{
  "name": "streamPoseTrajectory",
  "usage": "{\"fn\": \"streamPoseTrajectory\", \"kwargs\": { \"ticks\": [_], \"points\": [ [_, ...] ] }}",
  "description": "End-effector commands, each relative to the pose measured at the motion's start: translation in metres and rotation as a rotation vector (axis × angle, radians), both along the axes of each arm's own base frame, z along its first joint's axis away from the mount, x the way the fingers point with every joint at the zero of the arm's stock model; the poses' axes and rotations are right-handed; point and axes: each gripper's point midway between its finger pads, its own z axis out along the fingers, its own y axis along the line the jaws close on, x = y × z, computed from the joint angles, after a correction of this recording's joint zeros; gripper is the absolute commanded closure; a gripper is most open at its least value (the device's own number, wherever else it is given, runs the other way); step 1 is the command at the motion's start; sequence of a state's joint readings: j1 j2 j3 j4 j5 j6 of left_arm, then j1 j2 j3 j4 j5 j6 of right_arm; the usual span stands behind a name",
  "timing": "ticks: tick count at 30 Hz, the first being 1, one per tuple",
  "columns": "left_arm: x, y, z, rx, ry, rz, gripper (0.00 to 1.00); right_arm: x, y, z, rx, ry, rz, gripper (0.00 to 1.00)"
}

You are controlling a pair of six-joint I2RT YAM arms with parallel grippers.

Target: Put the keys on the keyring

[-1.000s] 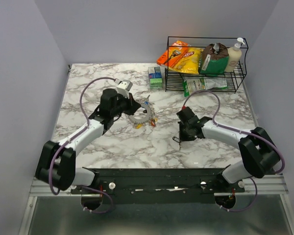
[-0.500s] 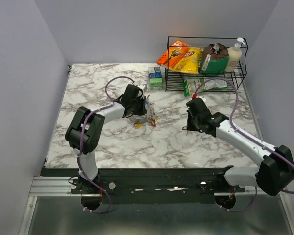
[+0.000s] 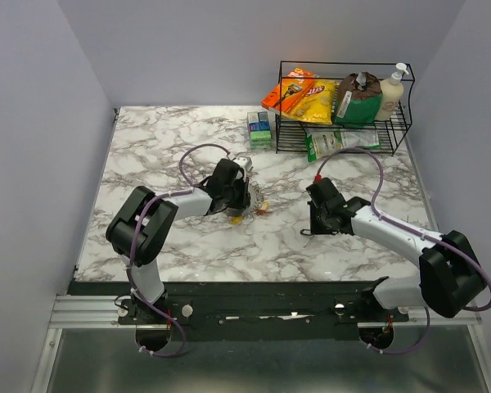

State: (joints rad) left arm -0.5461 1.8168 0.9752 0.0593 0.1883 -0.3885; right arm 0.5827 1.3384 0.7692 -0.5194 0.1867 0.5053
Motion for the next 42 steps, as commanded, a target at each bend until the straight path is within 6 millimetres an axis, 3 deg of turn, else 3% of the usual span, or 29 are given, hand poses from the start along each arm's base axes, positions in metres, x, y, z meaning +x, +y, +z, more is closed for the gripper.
{"fn": "streamPoseTrajectory", "kwargs": {
  "ticks": [1,5,6,7,11,14,15,18,19,21,25,27,29,31,37,42],
  "points": [
    [-0.079,0.02,-0.054,0.113,0.221,-0.012,1.0,-0.007,0.009,-0.005,0.063,0.025,0.01,0.77],
    [-0.122,0.026,-0.065,0.128,0.285,-0.028,1.0,-0.003,0.013,0.008,0.084,-0.012,0.033,0.46],
    [-0.127,0.025,-0.06,0.124,0.278,-0.033,1.0,-0.002,0.014,0.012,0.088,-0.025,0.037,0.42],
    [-0.132,0.027,-0.059,0.126,0.281,-0.029,1.0,0.001,0.015,0.017,0.095,-0.045,0.041,0.31],
    [-0.143,0.04,-0.041,0.131,0.251,-0.01,1.0,0.013,0.026,0.047,0.158,-0.159,0.11,0.15],
    [-0.129,0.037,-0.001,0.088,0.144,-0.008,1.0,0.024,0.045,0.063,0.221,-0.204,0.172,0.14],
    [-0.122,0.035,0.018,0.064,0.088,-0.008,1.0,0.026,0.051,0.059,0.225,-0.19,0.19,0.14],
    [-0.102,0.026,0.063,0.013,-0.028,0.006,0.86,0.035,0.07,0.058,0.262,-0.163,0.241,0.14],
    [-0.097,0.024,0.072,0.008,-0.052,0.004,0.77,0.039,0.075,0.057,0.272,-0.162,0.254,0.14],
    [-0.085,0.019,0.091,-0.024,-0.092,0.008,0.69,0.042,0.087,0.057,0.298,-0.146,0.289,0.14],
    [-0.072,0.017,0.096,-0.078,-0.078,-0.001,0.54,0.057,0.109,0.049,0.332,-0.105,0.331,0.16],
    [-0.061,0.025,0.094,-0.124,-0.067,0.027,0.49,0.06,0.117,0.049,0.355,-0.096,0.344,0.17],
    [-0.062,0.032,0.086,-0.171,-0.033,0.027,0.39,0.066,0.127,0.05,0.379,-0.093,0.368,0.18],
    [-0.051,0.045,0.085,-0.207,-0.03,0.074,0.36,0.071,0.134,0.051,0.392,-0.092,0.382,0.18],
    [-0.046,0.063,0.078,-0.215,-0.002,0.117,0.33,0.084,0.161,0.054,0.407,-0.1,0.443,0.18],
    [-0.039,0.078,0.075,-0.232,0.006,0.179,0.32,0.088,0.19,0.048,0.33,-0.094,0.527,0.28]
  ]
}}
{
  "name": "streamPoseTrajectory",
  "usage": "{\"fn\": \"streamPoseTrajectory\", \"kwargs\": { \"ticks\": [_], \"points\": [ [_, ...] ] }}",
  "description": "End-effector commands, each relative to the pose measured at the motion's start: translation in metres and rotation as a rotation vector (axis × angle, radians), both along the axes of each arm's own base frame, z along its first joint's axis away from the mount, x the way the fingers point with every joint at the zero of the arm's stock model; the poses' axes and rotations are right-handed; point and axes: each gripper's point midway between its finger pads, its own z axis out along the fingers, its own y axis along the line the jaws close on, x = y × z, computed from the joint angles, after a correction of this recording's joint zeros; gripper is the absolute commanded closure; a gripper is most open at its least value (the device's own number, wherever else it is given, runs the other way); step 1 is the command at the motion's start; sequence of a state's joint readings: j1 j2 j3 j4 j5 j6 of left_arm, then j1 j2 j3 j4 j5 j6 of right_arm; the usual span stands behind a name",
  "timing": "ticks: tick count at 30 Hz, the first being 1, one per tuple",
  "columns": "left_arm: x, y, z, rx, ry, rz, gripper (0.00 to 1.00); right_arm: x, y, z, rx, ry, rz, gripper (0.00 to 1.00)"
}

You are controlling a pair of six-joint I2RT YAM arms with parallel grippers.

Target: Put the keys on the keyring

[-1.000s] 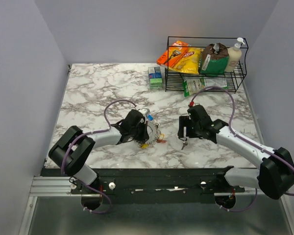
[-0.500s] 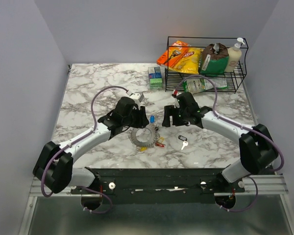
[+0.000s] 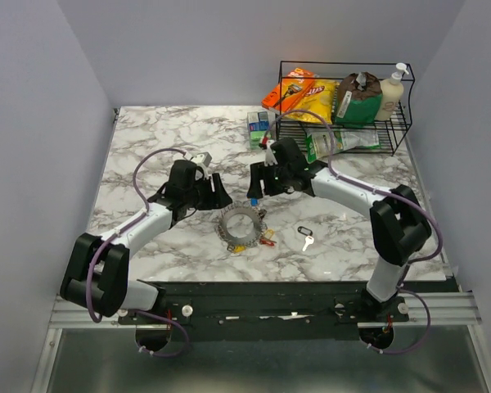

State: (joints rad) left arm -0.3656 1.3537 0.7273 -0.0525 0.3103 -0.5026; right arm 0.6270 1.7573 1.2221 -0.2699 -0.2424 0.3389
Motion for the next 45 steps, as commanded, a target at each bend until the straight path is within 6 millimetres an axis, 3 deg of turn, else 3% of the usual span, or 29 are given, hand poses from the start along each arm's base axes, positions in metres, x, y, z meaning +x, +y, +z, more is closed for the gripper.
{"fn": "streamPoseTrajectory", "kwargs": {
  "ticks": [1,3,9,13,18,20,21,22,25,28,34,40,45],
  "points": [
    [0.004,0.008,0.003,-0.059,0.002,0.027,0.32,0.003,0.033,-0.006,-0.046,-0.021,0.104,0.31],
    [0.002,0.01,0.001,-0.078,0.019,0.028,0.33,0.002,0.041,-0.01,-0.062,-0.017,0.118,0.36],
    [0.012,0.002,0.011,-0.084,-0.006,-0.001,0.4,0.02,0.043,-0.018,-0.091,-0.025,0.053,0.38],
    [0.004,-0.011,0.005,-0.098,0.056,-0.022,0.5,0.033,0.045,-0.025,-0.083,-0.004,0.021,0.38],
    [-0.033,-0.049,-0.017,-0.053,0.128,-0.119,0.63,0.044,0.042,-0.041,-0.08,0.037,0.001,0.39],
    [-0.046,-0.064,-0.023,-0.066,0.156,-0.145,0.73,0.045,0.046,-0.047,-0.072,0.05,0.023,0.39],
    [-0.06,-0.071,-0.036,-0.053,0.192,-0.173,0.78,0.044,0.048,-0.049,-0.068,0.06,0.033,0.39],
    [-0.063,-0.075,-0.04,-0.06,0.199,-0.18,0.88,0.042,0.05,-0.058,-0.07,0.078,0.046,0.41],
    [-0.079,-0.073,-0.066,-0.027,0.262,-0.184,1.0,0.031,0.053,-0.067,-0.052,0.131,0.078,0.44],
    [-0.087,-0.06,-0.087,0.043,0.296,-0.171,1.0,0.015,0.046,-0.079,-0.059,0.18,0.085,0.46],
    [-0.096,-0.036,-0.108,0.203,0.343,-0.189,1.0,-0.015,0.026,-0.091,-0.081,0.233,0.095,0.52],
    [-0.096,-0.014,-0.111,0.309,0.337,-0.158,1.0,-0.058,0.006,-0.097,-0.077,0.322,0.122,0.6],
    [-0.088,-0.001,-0.104,0.321,0.324,-0.112,1.0,-0.092,-0.004,-0.089,-0.039,0.388,0.154,0.64]
  ]
}}
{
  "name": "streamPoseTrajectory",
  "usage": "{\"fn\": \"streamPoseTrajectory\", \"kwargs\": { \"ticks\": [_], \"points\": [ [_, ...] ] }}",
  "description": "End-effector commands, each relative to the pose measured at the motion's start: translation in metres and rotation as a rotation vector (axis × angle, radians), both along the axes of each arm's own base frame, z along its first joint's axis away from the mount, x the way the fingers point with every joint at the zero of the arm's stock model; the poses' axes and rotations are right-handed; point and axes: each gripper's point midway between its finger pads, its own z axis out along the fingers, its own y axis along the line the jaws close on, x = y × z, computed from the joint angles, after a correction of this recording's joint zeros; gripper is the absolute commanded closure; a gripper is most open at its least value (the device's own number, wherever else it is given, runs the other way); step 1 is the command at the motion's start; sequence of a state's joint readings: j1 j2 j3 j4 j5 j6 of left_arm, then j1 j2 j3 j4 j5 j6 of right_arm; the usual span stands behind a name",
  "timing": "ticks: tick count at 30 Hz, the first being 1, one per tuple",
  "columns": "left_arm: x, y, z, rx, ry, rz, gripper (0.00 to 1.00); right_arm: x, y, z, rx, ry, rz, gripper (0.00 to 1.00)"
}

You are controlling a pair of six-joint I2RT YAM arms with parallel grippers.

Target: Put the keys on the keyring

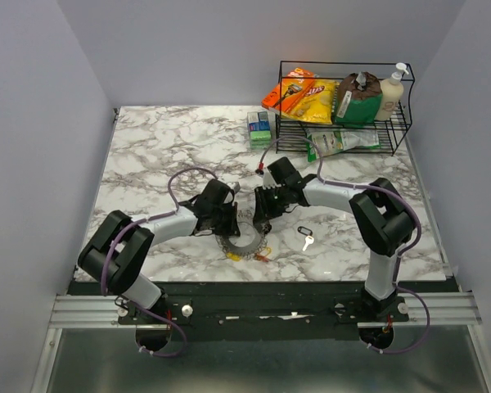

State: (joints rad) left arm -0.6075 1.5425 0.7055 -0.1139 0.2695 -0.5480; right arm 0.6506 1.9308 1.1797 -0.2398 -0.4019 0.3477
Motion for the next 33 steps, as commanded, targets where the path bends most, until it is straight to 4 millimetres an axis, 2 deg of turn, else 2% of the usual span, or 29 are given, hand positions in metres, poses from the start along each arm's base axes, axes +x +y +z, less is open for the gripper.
{"fn": "streamPoseTrajectory", "kwargs": {
  "ticks": [1,5,9,13,15,16,17,21,23,26,27,29,30,31,33],
  "points": [
    [-0.011,0.052,-0.024,0.207,0.048,0.059,1.0,-0.056,-0.019,-0.012,-0.029,0.163,0.048,0.64],
    [-0.001,0.055,-0.012,0.211,0.009,0.063,1.0,-0.085,-0.017,-0.003,-0.007,0.197,0.099,0.65],
    [0.013,0.049,0.007,0.192,-0.047,0.063,1.0,-0.12,-0.007,0.001,-0.003,0.251,0.165,0.65],
    [0.021,0.046,0.008,0.204,-0.047,0.048,0.98,-0.132,0.003,0.014,0.022,0.237,0.191,0.64],
    [0.027,0.04,0.01,0.192,-0.054,0.031,0.98,-0.123,0.004,0.02,0.021,0.188,0.17,0.64],
    [0.028,0.037,0.009,0.189,-0.052,0.023,0.98,-0.113,0.008,0.035,0.036,0.129,0.159,0.64],
    [0.032,0.035,0.012,0.184,-0.062,0.016,0.98,-0.107,0.006,0.04,0.024,0.101,0.138,0.62],
    [0.042,0.022,0.039,0.124,-0.127,-0.017,0.97,-0.07,-0.003,0.071,0.03,-0.062,0.053,0.61],
    [0.043,0.017,0.057,0.083,-0.171,-0.028,0.92,-0.058,-0.008,0.084,0.039,-0.124,0.028,0.59],
    [0.038,0.01,0.077,0.011,-0.22,-0.067,0.82,-0.043,-0.018,0.087,0.034,-0.18,0.001,0.56],
    [0.032,0.01,0.076,-0.003,-0.22,-0.078,0.79,-0.038,-0.024,0.082,0.028,-0.182,-0.008,0.55],
    [0.028,0.002,0.09,-0.079,-0.254,-0.098,0.73,-0.033,-0.026,0.079,0.051,-0.175,-0.01,0.52],
    [0.023,0.002,0.086,-0.09,-0.248,-0.101,0.71,-0.033,-0.032,0.07,0.063,-0.138,-0.016,0.52],
    [0.023,-0.001,0.092,-0.121,-0.27,-0.097,0.67,-0.032,-0.033,0.068,0.078,-0.128,-0.017,0.51],
    [0.016,-0.002,0.087,-0.138,-0.259,-0.099,0.59,-0.029,-0.033,0.065,0.112,-0.116,-0.005,0.5]
  ]
}}
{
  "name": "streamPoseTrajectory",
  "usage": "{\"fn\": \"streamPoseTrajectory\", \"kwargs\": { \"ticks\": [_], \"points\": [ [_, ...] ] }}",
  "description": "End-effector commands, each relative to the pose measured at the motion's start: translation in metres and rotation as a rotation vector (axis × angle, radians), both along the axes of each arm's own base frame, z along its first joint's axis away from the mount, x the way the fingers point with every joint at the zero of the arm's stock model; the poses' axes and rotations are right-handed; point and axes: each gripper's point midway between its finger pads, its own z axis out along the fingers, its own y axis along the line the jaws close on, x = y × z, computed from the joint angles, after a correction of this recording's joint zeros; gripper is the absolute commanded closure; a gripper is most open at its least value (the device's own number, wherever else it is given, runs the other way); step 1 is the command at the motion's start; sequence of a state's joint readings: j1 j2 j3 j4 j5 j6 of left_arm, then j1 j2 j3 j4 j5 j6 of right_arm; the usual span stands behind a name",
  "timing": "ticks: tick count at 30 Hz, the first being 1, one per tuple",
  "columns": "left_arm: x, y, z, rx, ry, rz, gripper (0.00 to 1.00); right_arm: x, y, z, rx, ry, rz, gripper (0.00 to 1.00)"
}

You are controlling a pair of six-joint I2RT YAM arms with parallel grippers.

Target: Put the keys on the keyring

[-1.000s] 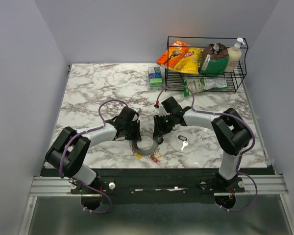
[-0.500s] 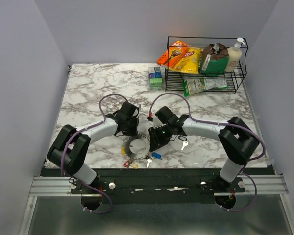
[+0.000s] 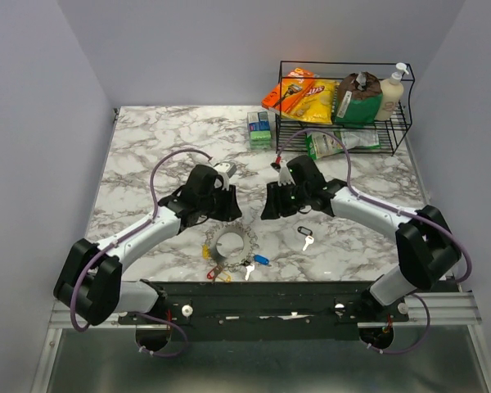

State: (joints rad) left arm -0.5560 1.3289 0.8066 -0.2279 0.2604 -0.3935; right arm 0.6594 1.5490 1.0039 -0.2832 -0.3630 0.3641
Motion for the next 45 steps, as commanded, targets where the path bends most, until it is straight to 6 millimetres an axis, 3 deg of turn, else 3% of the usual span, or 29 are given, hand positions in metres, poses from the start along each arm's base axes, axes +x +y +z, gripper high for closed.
{"fn": "streamPoseTrajectory", "kwargs": {
  "ticks": [1,7,15,29,35,39,45],
  "points": [
    [-0.015,-0.013,0.004,-0.103,-0.015,-0.056,0.57,0.004,-0.005,-0.02,0.029,0.023,0.031,0.48],
    [-0.024,-0.023,-0.003,-0.173,0.008,-0.074,0.46,-0.002,0.011,-0.022,0.097,0.032,0.146,0.46],
    [-0.028,-0.028,-0.002,-0.204,0.004,-0.103,0.39,-0.012,0.018,-0.044,0.117,0.057,0.275,0.46],
    [-0.035,-0.032,-0.024,-0.214,0.091,-0.113,0.43,-0.014,0.023,-0.061,0.121,0.086,0.306,0.47],
    [-0.042,-0.03,-0.028,-0.187,0.095,-0.13,0.46,-0.03,0.013,-0.067,0.096,0.117,0.299,0.47],
    [-0.052,-0.031,-0.036,-0.059,0.051,-0.179,0.46,-0.042,0.008,-0.071,0.081,0.174,0.253,0.47],
    [-0.068,-0.035,-0.055,0.13,-0.013,-0.249,0.46,-0.034,-0.011,-0.08,-0.009,0.198,0.054,0.46]
  ]
}}
